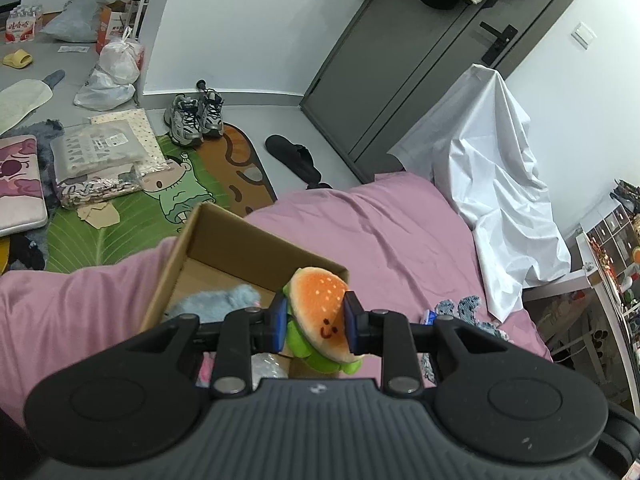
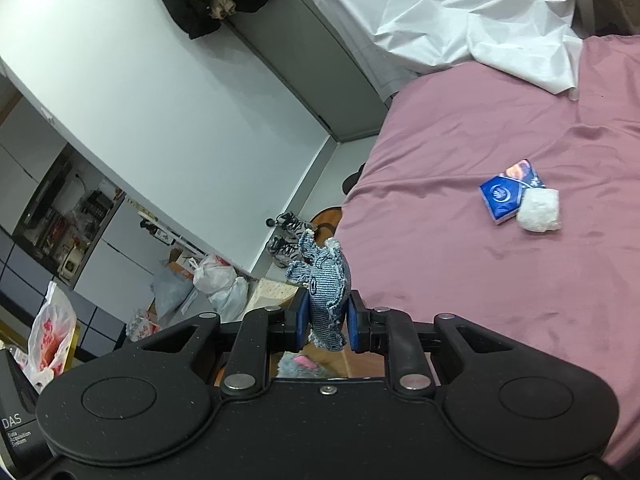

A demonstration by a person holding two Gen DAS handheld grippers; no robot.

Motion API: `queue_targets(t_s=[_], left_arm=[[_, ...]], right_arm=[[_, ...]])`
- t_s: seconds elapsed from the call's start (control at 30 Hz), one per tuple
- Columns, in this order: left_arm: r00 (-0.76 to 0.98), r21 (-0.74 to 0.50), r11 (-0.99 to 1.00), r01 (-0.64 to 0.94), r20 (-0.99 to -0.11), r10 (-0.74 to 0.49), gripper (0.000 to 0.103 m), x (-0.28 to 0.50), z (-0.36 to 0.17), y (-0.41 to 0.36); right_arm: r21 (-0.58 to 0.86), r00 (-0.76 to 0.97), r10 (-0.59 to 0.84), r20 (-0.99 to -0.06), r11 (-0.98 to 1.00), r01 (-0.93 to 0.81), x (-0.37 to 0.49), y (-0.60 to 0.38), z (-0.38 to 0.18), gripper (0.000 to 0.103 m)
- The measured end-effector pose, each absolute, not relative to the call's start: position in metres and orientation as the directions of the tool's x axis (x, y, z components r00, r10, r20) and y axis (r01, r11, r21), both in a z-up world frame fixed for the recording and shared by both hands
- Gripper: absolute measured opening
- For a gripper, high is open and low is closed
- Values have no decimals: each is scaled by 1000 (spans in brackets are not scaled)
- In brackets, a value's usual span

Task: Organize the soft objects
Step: 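Carry the denim plush with right gripper while left gripper carries hamburger to box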

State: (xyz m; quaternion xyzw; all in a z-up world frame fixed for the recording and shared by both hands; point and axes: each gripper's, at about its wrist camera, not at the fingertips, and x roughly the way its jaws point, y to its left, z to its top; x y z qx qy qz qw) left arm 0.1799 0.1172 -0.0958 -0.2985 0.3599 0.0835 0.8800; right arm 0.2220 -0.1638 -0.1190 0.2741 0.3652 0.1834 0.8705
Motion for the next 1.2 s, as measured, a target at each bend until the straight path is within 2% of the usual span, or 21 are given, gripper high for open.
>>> queue_targets(t_s=[0.83, 1.2], left_arm=[[699, -460, 780, -425, -714, -41, 27, 203, -114, 176], [650, -452, 755, -475, -759, -45, 35, 213, -127, 189]], right_arm=[[544, 598, 534, -597, 818, -187, 244, -94, -126, 20], [537, 566, 544, -620, 819, -200, 252, -83, -134, 21]])
